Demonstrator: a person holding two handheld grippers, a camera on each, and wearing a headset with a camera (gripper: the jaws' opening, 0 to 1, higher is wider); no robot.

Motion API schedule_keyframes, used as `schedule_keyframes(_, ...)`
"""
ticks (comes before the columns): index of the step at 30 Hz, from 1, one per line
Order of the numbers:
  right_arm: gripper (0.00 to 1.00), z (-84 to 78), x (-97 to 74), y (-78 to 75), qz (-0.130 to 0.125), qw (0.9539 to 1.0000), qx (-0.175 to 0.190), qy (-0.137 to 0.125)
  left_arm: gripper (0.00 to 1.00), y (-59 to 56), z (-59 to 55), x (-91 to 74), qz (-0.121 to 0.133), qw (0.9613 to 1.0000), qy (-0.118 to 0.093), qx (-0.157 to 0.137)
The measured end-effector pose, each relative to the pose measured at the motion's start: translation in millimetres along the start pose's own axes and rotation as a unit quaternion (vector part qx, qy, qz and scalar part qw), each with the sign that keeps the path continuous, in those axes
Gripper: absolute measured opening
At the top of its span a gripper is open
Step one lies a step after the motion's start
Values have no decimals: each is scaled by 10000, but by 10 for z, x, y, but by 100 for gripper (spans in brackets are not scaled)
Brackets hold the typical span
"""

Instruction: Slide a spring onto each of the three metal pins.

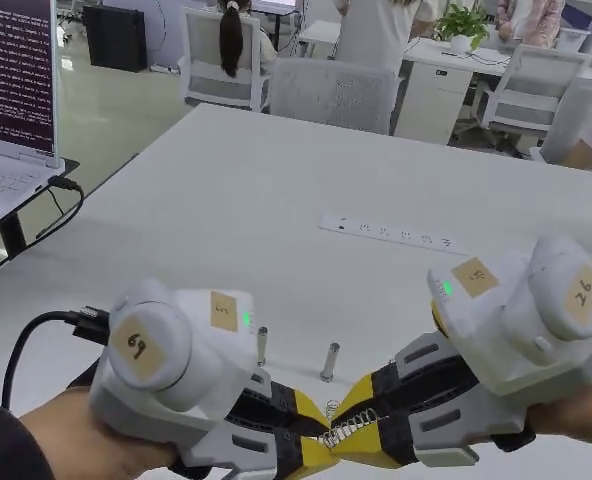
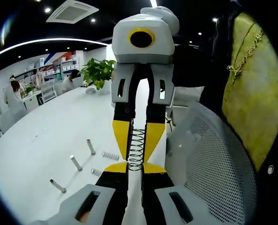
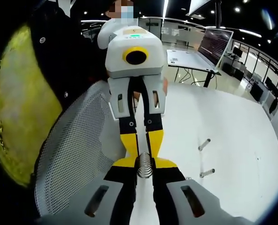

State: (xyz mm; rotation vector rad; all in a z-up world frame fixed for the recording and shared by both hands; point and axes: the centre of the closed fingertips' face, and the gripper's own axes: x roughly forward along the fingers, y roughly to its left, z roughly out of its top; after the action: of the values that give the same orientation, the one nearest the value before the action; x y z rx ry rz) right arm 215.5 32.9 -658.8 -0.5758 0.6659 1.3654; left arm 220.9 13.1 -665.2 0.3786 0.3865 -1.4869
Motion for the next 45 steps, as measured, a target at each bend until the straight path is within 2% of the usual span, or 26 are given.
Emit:
schedule_keyframes(14, 9, -18, -14, 36, 92, 9997, 144, 179, 2, -31, 14, 2, 29, 10000, -37, 36)
schedule_keyframes(21, 8, -36, -26, 38, 101, 9993, 168, 324, 2, -33, 20, 17, 87, 9999, -66, -42)
schedule_keyframes(33, 8, -19, -92, -7, 34, 9990, 107, 437, 9, 10, 30, 15, 194, 9996, -135, -168)
schedule_keyframes(40, 8, -80, -171, -79, -53, 9984, 145, 551, 13, 90, 67, -94, 351, 9986, -279, -275)
schedule_keyframes(45, 8, -106, -241, -132, -110, 9978, 149, 644, 17, 144, 50, -173, 476, 9977, -321, -366)
